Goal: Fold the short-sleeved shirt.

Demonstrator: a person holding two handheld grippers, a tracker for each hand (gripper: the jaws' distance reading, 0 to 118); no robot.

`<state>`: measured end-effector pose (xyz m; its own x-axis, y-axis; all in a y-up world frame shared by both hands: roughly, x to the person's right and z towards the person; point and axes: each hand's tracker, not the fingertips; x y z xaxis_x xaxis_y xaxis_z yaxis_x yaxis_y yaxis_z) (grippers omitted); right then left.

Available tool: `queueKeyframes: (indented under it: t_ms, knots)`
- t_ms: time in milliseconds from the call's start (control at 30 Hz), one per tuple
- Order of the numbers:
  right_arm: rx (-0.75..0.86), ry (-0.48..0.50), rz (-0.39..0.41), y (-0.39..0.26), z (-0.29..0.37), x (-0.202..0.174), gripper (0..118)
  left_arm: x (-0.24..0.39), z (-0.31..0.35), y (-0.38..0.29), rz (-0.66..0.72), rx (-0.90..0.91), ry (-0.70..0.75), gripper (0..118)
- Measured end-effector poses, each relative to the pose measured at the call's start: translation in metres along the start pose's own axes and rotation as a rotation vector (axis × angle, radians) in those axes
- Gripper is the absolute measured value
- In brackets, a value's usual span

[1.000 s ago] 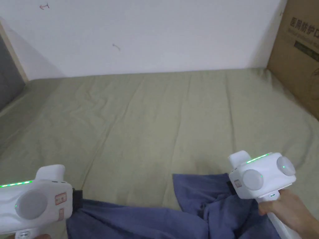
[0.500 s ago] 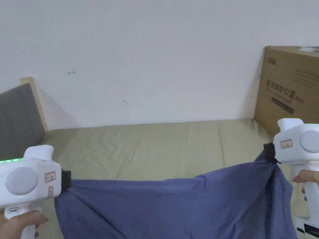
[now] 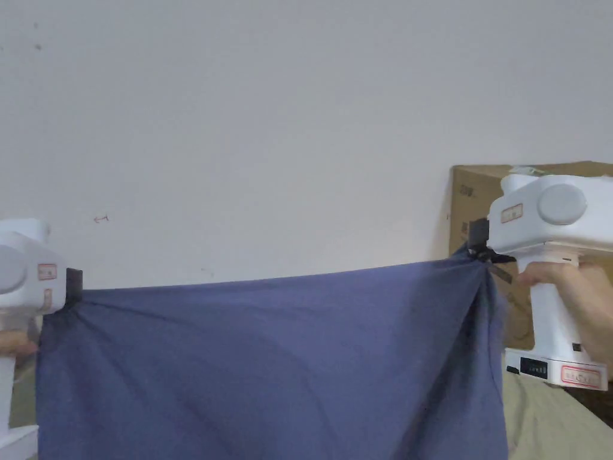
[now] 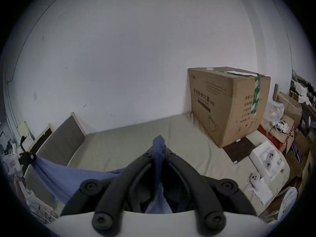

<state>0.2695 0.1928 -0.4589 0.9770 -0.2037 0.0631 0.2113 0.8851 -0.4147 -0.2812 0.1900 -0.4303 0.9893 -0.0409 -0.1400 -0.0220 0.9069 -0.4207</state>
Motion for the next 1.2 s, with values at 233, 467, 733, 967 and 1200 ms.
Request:
queueKeyframes:
  t_ms: [233, 467, 733, 967, 1200]
  knots:
    - [0.045, -0.038, 0.004, 0.083, -0.072, -0.043, 6, -0.004, -0.049, 0.083, 0.037, 0.08, 0.04, 5]
    - [0.158, -0.069, 0.058, 0.165, -0.103, -0.084, 6, 0.003, -0.089, 0.163, 0.026, 0.211, 0.104, 5]
    - [0.251, -0.101, 0.079, 0.185, -0.104, -0.094, 6, 0.01, -0.111, 0.171, 0.029, 0.316, 0.095, 5]
    - [0.015, -0.142, 0.08, 0.091, -0.188, -0.067, 6, 0.022, -0.211, 0.068, 0.013, 0.083, 0.071, 5]
    - [-0.303, -0.209, 0.097, -0.072, -0.302, -0.019, 6, 0.05, -0.316, -0.105, -0.01, -0.282, 0.061, 5]
